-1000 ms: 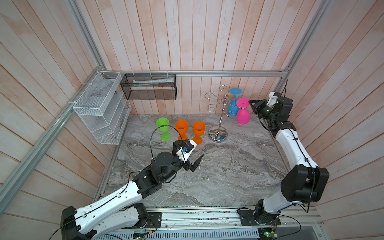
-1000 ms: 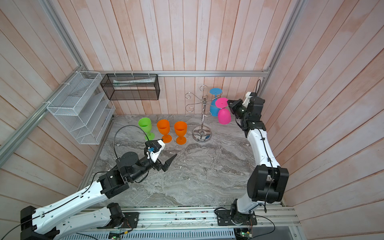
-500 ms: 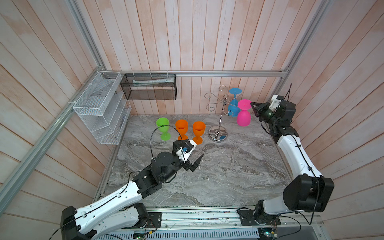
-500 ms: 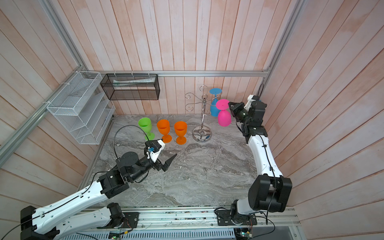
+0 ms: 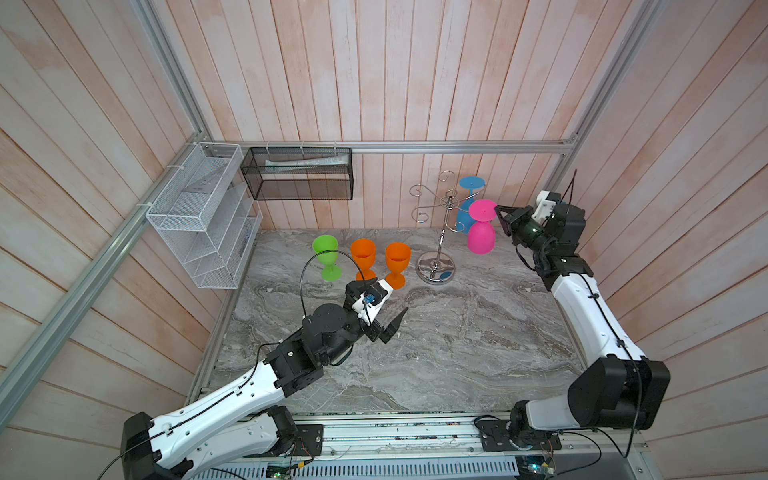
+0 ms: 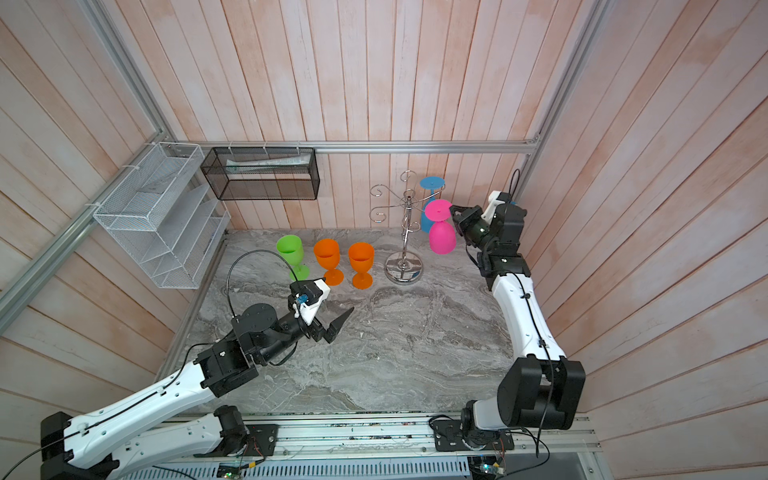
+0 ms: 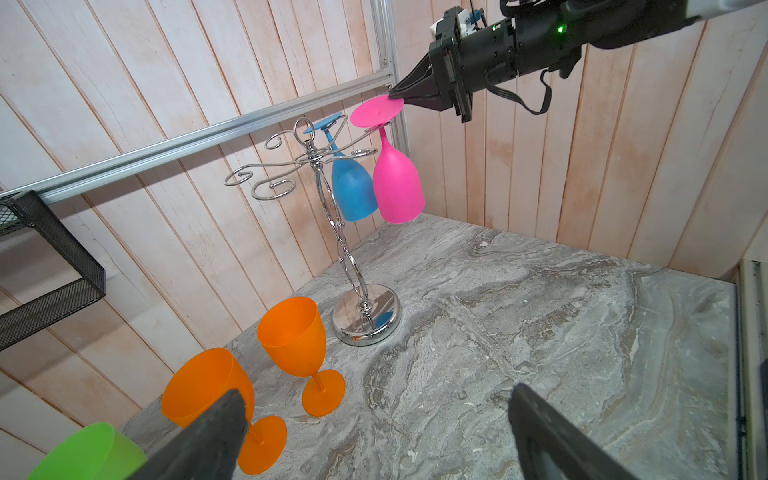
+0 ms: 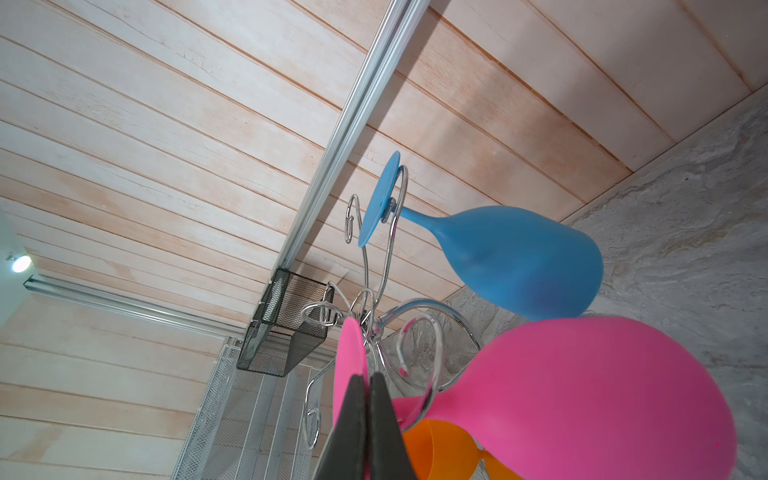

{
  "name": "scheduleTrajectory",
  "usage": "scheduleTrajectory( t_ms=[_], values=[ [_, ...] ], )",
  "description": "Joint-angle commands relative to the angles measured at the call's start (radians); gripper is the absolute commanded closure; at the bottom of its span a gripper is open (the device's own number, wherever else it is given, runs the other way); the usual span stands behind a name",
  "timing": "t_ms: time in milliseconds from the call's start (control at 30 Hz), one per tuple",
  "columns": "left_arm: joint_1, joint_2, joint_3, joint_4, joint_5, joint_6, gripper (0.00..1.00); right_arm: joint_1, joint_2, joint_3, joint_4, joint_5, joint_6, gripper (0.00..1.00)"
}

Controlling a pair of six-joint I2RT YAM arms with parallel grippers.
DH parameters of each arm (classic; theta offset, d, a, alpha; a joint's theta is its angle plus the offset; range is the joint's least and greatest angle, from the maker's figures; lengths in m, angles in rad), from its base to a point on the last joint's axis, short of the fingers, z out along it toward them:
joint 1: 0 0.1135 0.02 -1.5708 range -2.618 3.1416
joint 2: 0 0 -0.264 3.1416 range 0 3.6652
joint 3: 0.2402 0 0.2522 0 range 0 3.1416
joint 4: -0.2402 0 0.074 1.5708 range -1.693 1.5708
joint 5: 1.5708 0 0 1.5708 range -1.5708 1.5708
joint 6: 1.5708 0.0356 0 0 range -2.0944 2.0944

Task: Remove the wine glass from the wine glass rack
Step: 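Lift the pink glass up and off the rack hook with the right gripper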

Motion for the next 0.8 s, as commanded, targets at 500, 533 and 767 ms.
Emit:
scheduleTrajectory(
  t_ms=[500,533,767],
  values=[
    [-0.002,-0.020,-0.011,0.006,-0.021,0.005,0.00,0.057,0.101,0.135,0.005,0.063,-0.021,1.00],
    [-0.003,-0.019,-0.011,0.006,-0.021,0.005,0.00,0.057,0.109,0.149,-0.001,0.065,-0.024,1.00],
    [-0.004,-0.015,-0.011,0.005,-0.024,0.008,0.00,0.054,0.157,0.216,-0.027,0.072,-0.034,1.00]
  ],
)
